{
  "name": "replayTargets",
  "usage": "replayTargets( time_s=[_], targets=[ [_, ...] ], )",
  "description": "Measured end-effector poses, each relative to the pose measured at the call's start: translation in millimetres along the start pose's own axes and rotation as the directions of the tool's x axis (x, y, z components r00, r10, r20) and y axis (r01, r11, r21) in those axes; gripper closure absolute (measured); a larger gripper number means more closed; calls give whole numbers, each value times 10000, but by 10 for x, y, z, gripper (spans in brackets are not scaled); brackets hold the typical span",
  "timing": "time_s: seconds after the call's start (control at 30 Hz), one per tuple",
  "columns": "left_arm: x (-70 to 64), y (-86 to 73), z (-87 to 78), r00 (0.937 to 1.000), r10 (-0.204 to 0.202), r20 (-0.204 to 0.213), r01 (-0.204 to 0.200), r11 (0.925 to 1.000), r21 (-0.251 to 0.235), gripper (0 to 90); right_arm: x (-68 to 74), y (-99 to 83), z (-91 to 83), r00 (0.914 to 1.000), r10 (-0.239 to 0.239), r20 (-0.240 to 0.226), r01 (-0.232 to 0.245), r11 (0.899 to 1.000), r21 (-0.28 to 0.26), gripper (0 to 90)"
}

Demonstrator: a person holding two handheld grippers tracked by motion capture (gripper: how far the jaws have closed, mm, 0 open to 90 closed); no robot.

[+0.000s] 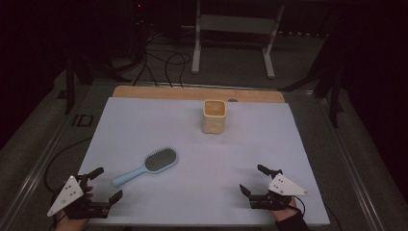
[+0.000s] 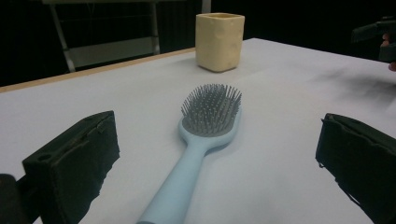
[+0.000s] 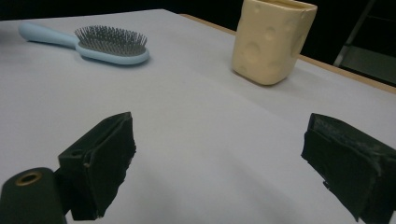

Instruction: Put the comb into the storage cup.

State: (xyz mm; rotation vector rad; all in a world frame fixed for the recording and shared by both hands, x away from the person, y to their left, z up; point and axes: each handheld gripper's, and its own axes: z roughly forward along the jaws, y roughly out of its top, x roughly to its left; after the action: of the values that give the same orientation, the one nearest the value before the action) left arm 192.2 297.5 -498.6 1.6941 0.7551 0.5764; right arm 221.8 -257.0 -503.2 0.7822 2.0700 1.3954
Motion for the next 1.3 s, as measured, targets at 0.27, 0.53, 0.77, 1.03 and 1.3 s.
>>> replayTargets(
  time_s=[0.27, 0.53, 0.77, 1.03, 1.3],
  targets=[
    [9, 0, 3, 10000, 14, 37, -14, 10000, 9, 0, 8, 4, -11, 10000, -40, 80, 40, 10000, -15, 87],
    [0, 2, -24, 10000, 33, 91, -33, 10000, 20, 0, 25, 25, -5, 9999, -83, 81, 83, 9999, -85, 87],
    [1, 51, -25, 9997, 56, 235, -57, 10000, 38, 0, 25, 29, -16, 10000, -5, 72, 6, 9999, -144, 88],
    [-28, 152, -43, 9990, 268, 348, -268, 9996, 9, 0, 56, 51, -23, 9999, -135, 76, 137, 9997, -199, 87],
    [-23, 307, -80, 9990, 329, 301, -333, 9994, 134, 0, 60, 55, -11, 10000, 0, 100, 2, 9998, -205, 88]
  ],
)
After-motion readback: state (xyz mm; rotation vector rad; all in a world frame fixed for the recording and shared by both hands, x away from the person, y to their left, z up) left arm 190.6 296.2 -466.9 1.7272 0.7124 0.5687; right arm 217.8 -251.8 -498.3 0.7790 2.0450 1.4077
